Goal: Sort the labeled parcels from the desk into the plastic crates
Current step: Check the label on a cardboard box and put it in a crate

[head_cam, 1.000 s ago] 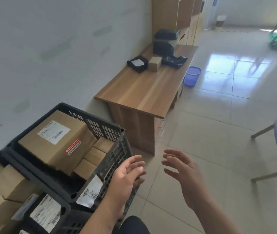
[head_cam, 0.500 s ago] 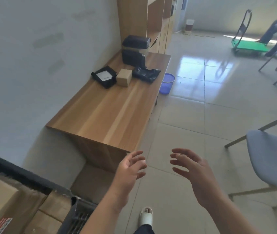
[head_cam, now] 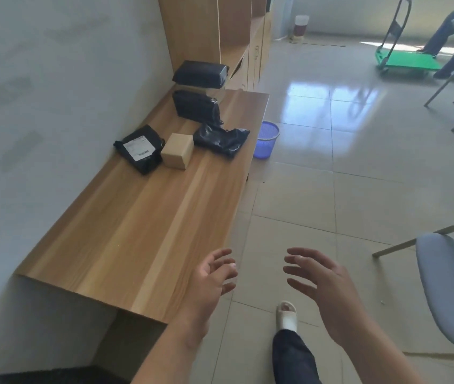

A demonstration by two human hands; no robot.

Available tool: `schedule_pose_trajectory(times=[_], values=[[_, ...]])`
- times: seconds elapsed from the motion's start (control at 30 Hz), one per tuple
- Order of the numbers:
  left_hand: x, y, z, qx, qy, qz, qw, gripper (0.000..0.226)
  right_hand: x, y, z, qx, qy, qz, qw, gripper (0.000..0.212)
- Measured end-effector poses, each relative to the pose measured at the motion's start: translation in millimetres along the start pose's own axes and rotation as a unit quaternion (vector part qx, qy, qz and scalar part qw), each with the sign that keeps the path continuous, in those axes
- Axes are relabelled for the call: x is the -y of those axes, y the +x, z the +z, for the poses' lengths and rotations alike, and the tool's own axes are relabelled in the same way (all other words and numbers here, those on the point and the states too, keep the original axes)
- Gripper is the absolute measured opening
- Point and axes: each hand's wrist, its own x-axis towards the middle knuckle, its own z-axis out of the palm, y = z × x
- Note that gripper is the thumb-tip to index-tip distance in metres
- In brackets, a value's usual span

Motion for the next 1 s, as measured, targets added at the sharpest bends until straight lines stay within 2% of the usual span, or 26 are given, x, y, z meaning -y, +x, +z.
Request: schedule_pose_trajectory(times=[0.33, 0.5, 0.7, 0.77, 0.87, 0.93, 1.0], values=[[-92, 150, 53, -0.093, 0.014, 0.018, 0.995, 0.026, 103, 191, 9, 0.105, -0.003, 0.013, 0.994, 0.017], [-130, 201, 81, -0.155, 0.009, 0.033, 0.987, 0.025, 134, 279, 19, 0.136, -0.03, 0.039, 0.989, 0.016], [-162, 277, 80, -0.17, 0.073, 0.05, 0.982, 0.029, 160, 348, 41, 0.159, -0.048, 0.08, 0.983, 0.016], [-168, 325, 55, -0.215, 0.133, 0.052, 0.966, 0.03, 172, 375, 46, 0.15, -0.051, 0.082, 0.984, 0.016], [-176, 400, 10, -0.264, 0.263, 0.052, 0.926, 0.043, 190, 414, 51, 0.128, -0.049, 0.095, 0.986, 0.017], [-185, 444, -14, -0.263, 0.35, 0.014, 0.899, 0.06, 205, 439, 53, 0.116, -0.059, 0.099, 0.987, 0.018], [-192, 476, -35, -0.258, 0.438, -0.058, 0.859, 0.08, 222, 461, 55, 0.104, -0.077, 0.097, 0.987, 0.019]])
